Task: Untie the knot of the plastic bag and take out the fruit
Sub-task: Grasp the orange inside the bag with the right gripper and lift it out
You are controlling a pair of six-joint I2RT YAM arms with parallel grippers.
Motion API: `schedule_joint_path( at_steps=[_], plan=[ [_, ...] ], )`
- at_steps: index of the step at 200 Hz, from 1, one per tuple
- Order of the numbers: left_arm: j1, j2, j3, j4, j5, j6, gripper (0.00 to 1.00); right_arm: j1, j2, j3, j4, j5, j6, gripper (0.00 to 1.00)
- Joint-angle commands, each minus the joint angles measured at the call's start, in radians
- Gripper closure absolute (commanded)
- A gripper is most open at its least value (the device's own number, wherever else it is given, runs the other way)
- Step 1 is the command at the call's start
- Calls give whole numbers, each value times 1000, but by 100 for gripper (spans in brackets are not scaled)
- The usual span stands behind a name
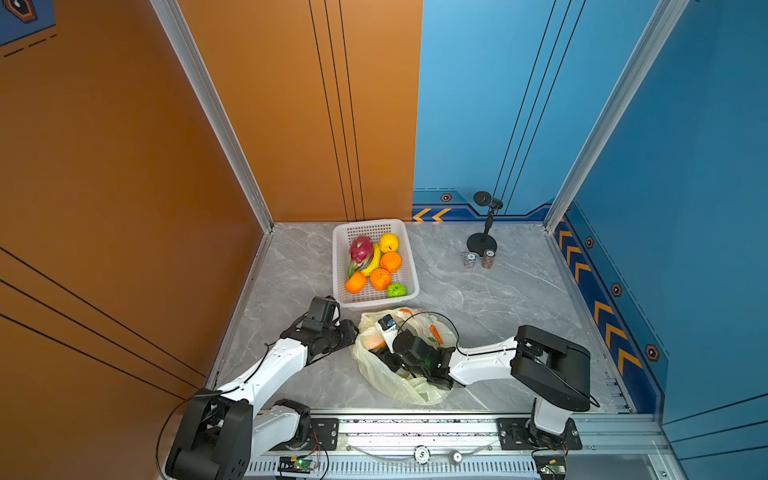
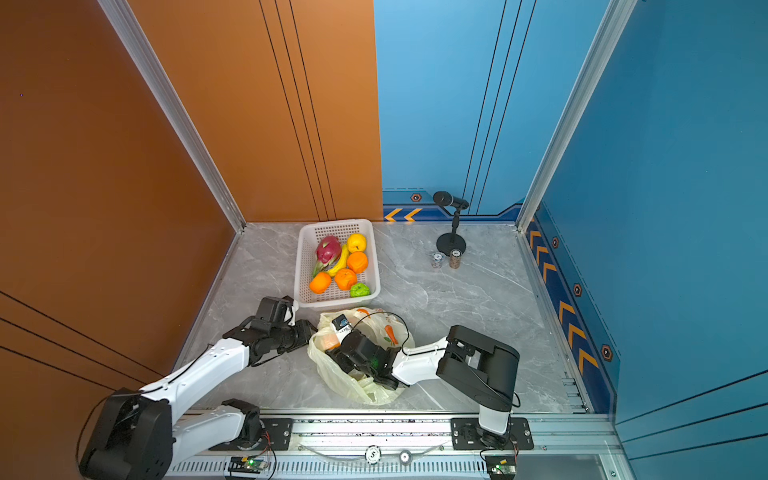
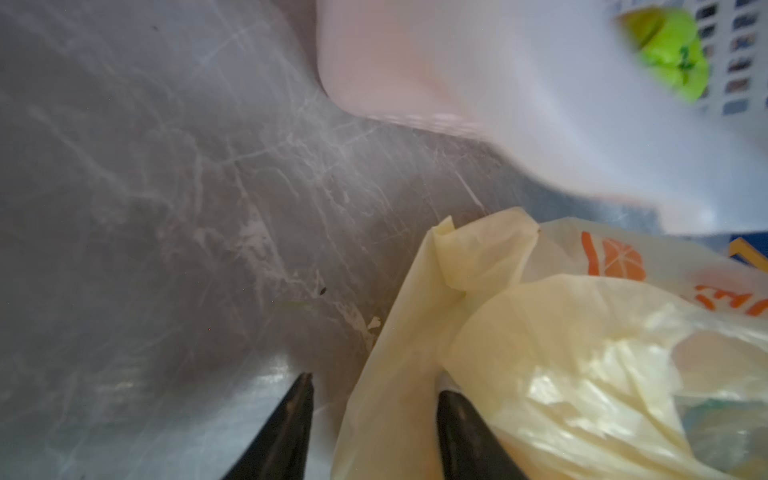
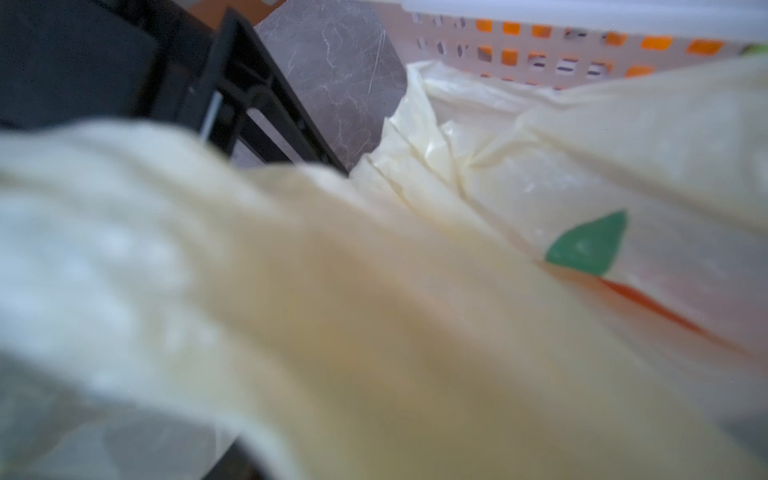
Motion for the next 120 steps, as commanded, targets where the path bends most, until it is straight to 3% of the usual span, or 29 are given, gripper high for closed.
schedule_joint_path(
  at_steps=[1,31,48,81,120],
  plan=[
    [-8,20,-37,74,-12,-4,66,2,-28,-2,-3,28,-9,44],
    [-7,43,-62,100,-18,5,91,2,-64,-26,-17,40,-17,35],
    [-8,49,-72,107,-36,17,98,3,-99,-43,-38,58,-28,32],
    [-8,48,-85,120,-34,32,100,2,-151,-75,-81,81,-69,33],
    [-15,28,-94,123,-18,51,100,2,-94,-47,-126,81,-112,35]
  ],
)
